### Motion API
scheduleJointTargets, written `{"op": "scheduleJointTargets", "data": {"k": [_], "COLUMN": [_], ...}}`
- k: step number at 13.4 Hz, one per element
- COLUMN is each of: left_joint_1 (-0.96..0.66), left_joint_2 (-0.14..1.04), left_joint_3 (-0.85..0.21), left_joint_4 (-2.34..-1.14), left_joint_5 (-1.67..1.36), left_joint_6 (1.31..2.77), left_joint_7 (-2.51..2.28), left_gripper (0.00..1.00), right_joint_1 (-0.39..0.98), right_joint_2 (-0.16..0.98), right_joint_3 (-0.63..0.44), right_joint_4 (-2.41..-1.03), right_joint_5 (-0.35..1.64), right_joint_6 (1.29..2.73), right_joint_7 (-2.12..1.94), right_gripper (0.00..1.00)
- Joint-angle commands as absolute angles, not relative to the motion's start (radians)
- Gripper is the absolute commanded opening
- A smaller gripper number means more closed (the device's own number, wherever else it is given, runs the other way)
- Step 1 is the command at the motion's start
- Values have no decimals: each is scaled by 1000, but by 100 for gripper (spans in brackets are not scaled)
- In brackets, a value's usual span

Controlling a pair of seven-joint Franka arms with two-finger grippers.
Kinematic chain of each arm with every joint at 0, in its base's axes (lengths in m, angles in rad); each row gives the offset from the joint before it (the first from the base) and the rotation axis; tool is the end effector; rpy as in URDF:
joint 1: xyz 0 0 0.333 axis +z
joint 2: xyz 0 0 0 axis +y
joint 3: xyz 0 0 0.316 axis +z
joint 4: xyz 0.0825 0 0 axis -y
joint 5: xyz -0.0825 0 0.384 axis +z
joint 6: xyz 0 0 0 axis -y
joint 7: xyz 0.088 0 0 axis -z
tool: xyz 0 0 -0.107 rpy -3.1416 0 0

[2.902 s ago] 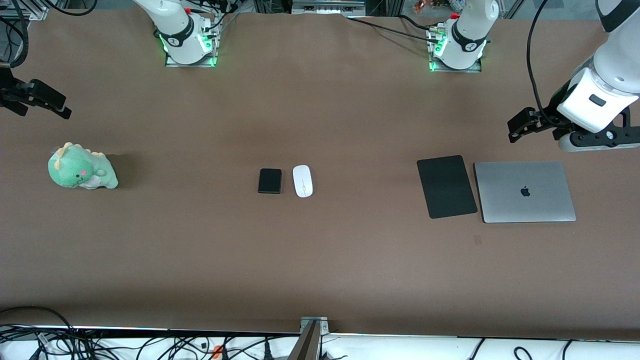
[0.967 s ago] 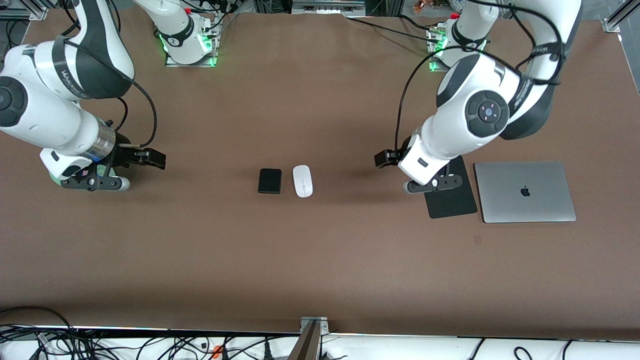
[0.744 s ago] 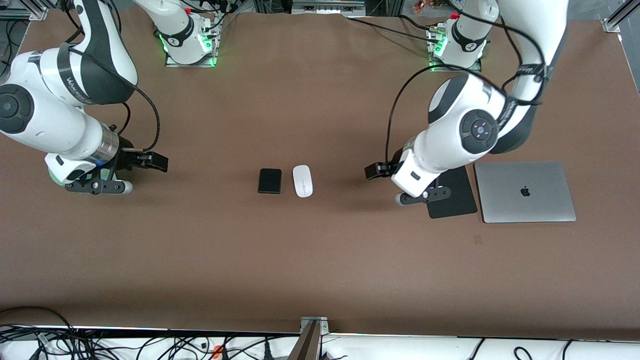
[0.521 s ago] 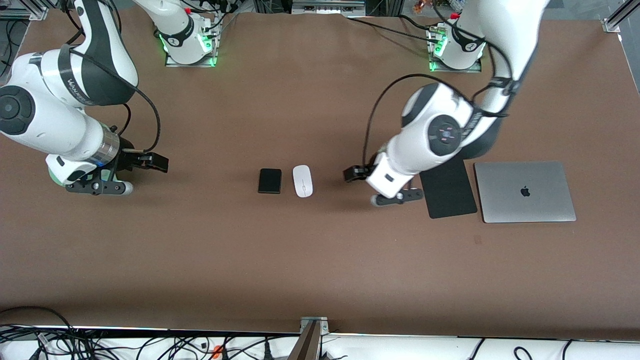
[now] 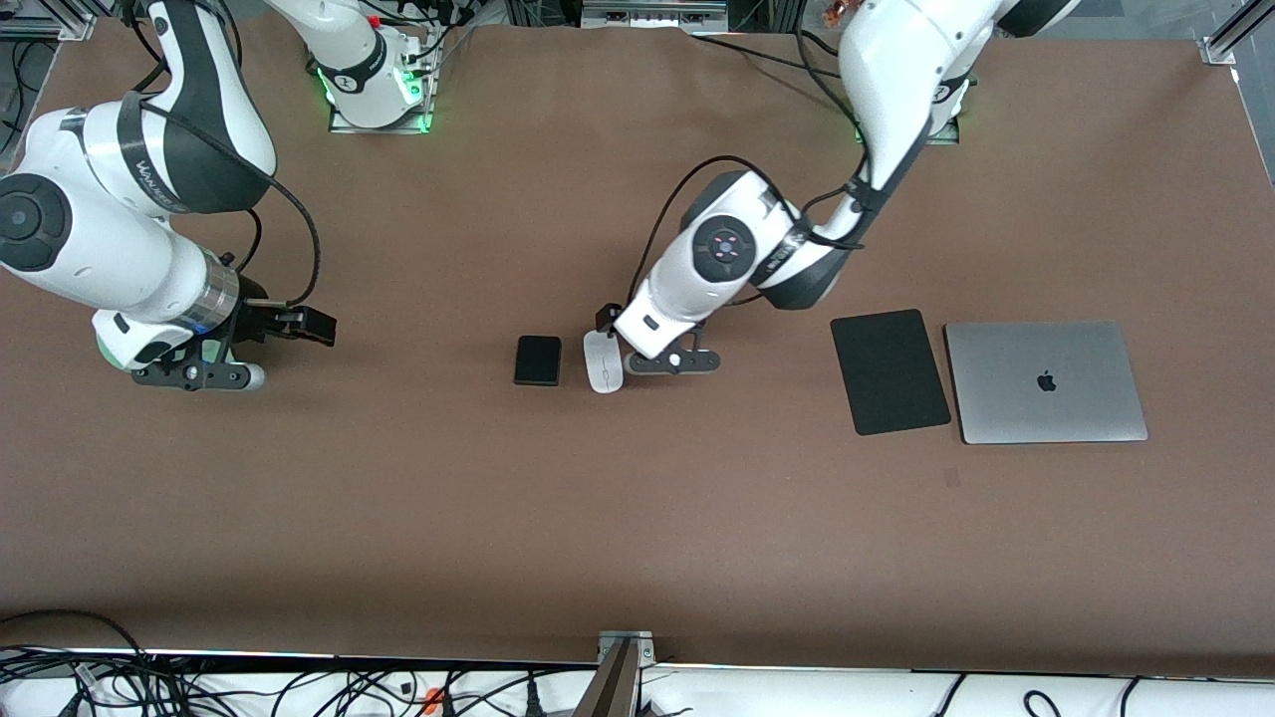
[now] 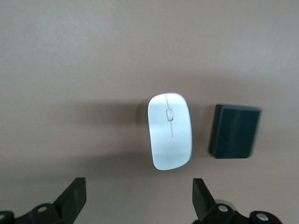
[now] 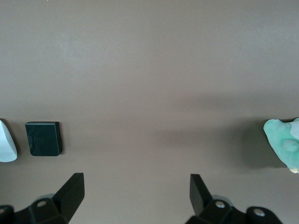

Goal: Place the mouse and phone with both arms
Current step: 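Move the left gripper over the white mouse while the right gripper advances, then lower the left gripper and close it on the white mouse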

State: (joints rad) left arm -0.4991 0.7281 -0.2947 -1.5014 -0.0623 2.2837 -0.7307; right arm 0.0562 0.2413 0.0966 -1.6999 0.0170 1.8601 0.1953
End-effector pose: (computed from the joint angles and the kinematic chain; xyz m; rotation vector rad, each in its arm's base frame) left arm 0.5310 -0.4888 0.2596 2.9068 0.0804 -0.1572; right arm 0.6156 0.0918 0.4449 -3.1130 0.0776 0.1334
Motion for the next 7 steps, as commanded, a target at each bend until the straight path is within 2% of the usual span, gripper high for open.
{"op": "scheduleJointTargets", "data": {"k": [1, 5, 7], "left_joint_1": [-604, -678, -678], "left_joint_2": [836, 949, 968], "left_joint_3": [-218, -164, -160], "left_joint_4": [-1373, -1227, -1220], "left_joint_5": [-25, -25, -25], "left_joint_6": [2279, 2279, 2308], "left_joint_7": [-735, -781, -781], "left_gripper": [100, 100, 100], "right_joint_1": [52, 52, 52], "right_joint_2": [245, 245, 245], "right_joint_3": [100, 98, 98], "right_joint_4": [-1695, -1695, -1695], "right_joint_5": [26, 26, 28], "right_joint_6": [1871, 1871, 1871], "right_joint_7": [206, 206, 206], "right_gripper": [100, 100, 100]}}
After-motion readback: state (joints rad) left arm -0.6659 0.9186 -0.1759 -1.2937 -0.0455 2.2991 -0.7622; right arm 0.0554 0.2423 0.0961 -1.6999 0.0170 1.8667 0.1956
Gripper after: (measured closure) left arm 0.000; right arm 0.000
